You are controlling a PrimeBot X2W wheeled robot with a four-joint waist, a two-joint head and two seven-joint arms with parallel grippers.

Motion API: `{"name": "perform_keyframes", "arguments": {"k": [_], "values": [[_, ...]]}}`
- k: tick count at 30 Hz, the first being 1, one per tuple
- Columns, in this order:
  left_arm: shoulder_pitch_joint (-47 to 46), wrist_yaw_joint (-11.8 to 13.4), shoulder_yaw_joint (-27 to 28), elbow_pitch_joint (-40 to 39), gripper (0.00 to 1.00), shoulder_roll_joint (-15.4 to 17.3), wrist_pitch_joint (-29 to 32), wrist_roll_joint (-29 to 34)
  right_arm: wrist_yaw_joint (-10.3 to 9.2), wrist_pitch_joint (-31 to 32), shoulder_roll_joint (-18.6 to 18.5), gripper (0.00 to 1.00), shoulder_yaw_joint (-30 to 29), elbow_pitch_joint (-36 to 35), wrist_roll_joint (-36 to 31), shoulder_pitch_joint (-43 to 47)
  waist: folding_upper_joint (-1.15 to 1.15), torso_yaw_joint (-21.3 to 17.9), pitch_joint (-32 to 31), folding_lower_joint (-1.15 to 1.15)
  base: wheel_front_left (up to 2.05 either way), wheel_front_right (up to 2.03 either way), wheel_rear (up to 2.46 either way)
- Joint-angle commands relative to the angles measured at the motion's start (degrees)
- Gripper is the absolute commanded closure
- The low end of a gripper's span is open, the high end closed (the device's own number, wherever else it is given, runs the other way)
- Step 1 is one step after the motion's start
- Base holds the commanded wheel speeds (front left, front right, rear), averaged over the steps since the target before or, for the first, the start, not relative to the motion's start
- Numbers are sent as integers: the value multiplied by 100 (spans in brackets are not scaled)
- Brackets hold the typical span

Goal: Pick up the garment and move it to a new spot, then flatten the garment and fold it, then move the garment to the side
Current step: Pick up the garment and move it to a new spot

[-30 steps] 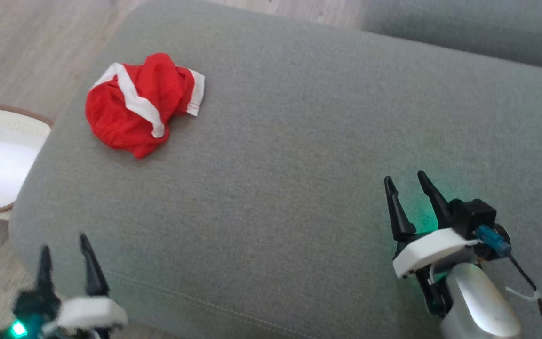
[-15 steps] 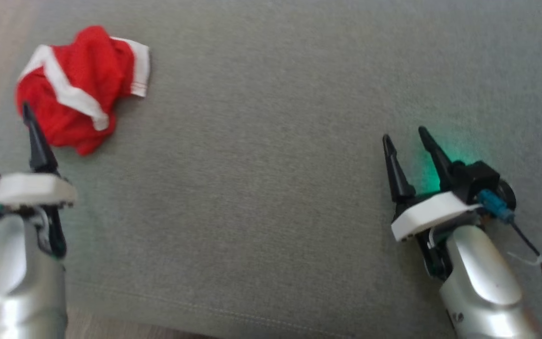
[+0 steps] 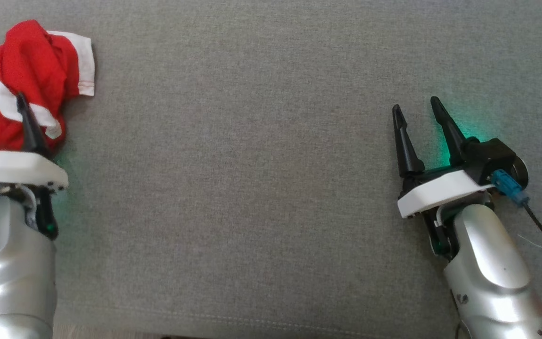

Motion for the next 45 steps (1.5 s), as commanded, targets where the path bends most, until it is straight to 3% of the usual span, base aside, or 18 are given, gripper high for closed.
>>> {"name": "perform_keyframes", "arguments": {"k": [1,2,3,4,8,18,26,30,33,38,39,40,45], "values": [[-115,-22,63,-8,0,329,-28,-51,1,-18,-10,0,80,1,-51,40,0,-7,2,0,0,0,0],[-145,-24,33,70,0,324,-28,-75,1,-18,-9,0,79,11,-52,36,0,-10,3,0,0,0,0],[-178,-27,-1,129,33,323,-28,-88,1,-18,-7,0,79,21,-51,27,0,-13,1,0,0,0,0],[-209,-28,-49,163,100,327,-28,-86,1,-18,-5,0,83,33,-50,17,0,-17,-8,0,0,0,0],[-302,-32,-251,-202,100,415,-28,30,1,-18,8,0,108,61,-11,-8,0,-54,-111,0,0,0,0],[-581,-33,-992,-2540,100,531,-28,317,1,-18,28,0,172,127,386,215,0,-398,-899,0,0,0,0],[-509,-33,-1609,-3281,100,6,-28,95,1,-18,29,0,284,114,706,407,0,-876,-1368,0,0,0,0],[-191,-34,-2073,-3479,100,-577,-28,-37,1,-18,29,0,243,142,766,520,0,-1153,-1546,0,0,0,0],[207,-34,-2770,-3385,100,-930,-28,-341,1,-18,30,0,226,151,784,575,0,-1454,-1615,0,0,0,0],[587,69,-3898,-3313,100,-997,-28,-1039,1,-18,30,0,305,170,828,568,0,-1837,-1561,0,0,0,0],[612,170,-4094,-3318,71,-998,-28,-1155,1,-18,30,0,327,169,834,556,0,-1896,-1531,0,0,0,0],[636,264,-4272,-3284,0,-999,-28,-1240,1,-18,30,0,332,168,842,547,0,-1936,-1504,0,0,0,0],[835,566,-4697,-2907,0,-1000,-28,-1491,1,-18,30,0,256,151,833,562,0,-1927,-1460,0,0,0,0]]}}
